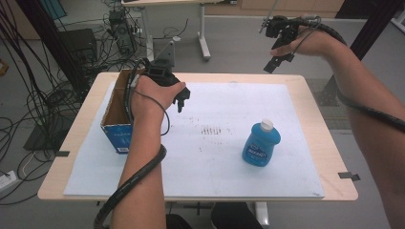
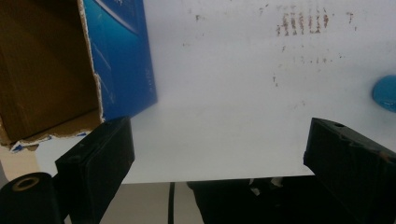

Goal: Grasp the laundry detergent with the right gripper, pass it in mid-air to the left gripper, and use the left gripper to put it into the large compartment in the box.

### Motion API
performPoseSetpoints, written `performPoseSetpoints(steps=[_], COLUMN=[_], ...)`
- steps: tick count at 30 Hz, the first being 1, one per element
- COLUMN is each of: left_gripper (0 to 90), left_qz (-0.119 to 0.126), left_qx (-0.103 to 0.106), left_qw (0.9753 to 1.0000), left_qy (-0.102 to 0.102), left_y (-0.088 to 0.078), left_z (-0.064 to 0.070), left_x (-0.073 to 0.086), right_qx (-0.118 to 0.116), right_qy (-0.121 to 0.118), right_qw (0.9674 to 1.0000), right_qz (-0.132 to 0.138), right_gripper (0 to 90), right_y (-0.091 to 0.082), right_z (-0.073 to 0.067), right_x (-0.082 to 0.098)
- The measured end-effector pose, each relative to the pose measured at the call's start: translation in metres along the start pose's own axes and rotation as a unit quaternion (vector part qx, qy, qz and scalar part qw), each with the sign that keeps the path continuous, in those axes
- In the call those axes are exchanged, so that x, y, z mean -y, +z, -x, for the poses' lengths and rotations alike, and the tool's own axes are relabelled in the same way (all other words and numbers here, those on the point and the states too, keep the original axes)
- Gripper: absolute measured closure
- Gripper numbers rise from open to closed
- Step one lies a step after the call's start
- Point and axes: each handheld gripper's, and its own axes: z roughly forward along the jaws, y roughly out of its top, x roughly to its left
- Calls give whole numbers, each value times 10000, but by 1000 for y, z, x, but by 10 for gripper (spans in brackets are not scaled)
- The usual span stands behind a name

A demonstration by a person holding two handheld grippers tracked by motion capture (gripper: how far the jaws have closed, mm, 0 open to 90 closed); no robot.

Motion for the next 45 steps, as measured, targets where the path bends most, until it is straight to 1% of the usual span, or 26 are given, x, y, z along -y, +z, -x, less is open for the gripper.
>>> performPoseSetpoints(steps=[3,10,12,17,18,22,26,28,31,36,38,43,45], left_gripper=[88,87,87,86,86,86,86,86,86,85,85,83,83], left_qz=[6,-22,-20,-28,-43,-69,-84,-81,-93,-94,-99,-107,-91], left_qx=[-7,-24,-32,-37,-34,-28,-24,-27,-19,-18,-37,-36,-41], left_qw=[10000,10000,10000,10000,10000,10000,10000,10000,10000,9999,9999,9998,9998], left_qy=[5,32,4,-1,17,-5,17,-1,32,84,96,167,168], left_y=[0,-1,0,1,2,5,7,8,8,6,6,5,4], left_z=[2,5,4,4,3,1,2,3,5,9,12,16,17], left_x=[-1,-1,0,2,2,5,6,6,7,7,6,6,7], right_qx=[-22,-36,-41,-111,-122,-193,-275,-309,-406,-505,-578,-666,-703], right_qy=[-18,-23,-26,-107,-141,-199,-288,-299,-287,-358,-371,-480,-510], right_qw=[10000,10000,10000,9999,9998,9996,9992,9990,9988,9980,9976,9965,9962], right_qz=[-47,-58,-54,-67,-98,-79,-95,-75,-23,-111,-102,-155,-109], right_gripper=[94,94,94,95,95,95,95,95,95,95,95,95,94], right_y=[2,3,3,4,4,3,0,-2,-4,-5,-5,-6,-6], right_z=[1,3,3,-2,-3,-8,-13,-14,-16,-22,-25,-33,-37], right_x=[2,5,7,9,10,18,30,37,51,73,82,102,108])
